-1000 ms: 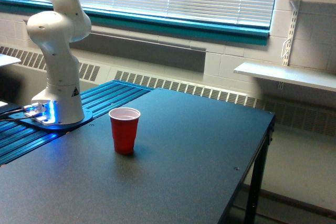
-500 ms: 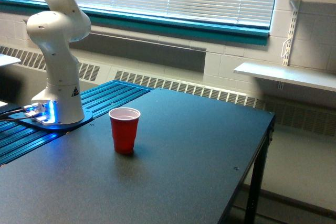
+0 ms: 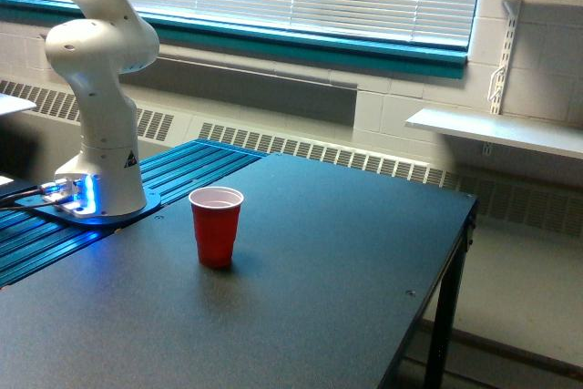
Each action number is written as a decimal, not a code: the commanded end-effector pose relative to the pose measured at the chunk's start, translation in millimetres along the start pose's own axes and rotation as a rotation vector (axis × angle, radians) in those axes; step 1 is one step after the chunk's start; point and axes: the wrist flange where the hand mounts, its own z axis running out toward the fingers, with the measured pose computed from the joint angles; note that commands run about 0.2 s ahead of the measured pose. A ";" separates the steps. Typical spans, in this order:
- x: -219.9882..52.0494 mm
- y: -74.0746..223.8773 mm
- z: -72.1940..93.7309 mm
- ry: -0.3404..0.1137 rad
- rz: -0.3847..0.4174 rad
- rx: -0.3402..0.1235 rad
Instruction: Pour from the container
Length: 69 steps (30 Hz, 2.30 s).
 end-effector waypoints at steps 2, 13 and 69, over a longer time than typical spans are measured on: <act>6.1 31.1 -20.6 0.045 0.022 -0.023; 1.1 87.5 -33.9 0.072 0.061 -0.122; -92.7 241.4 -52.4 -0.085 0.215 -0.425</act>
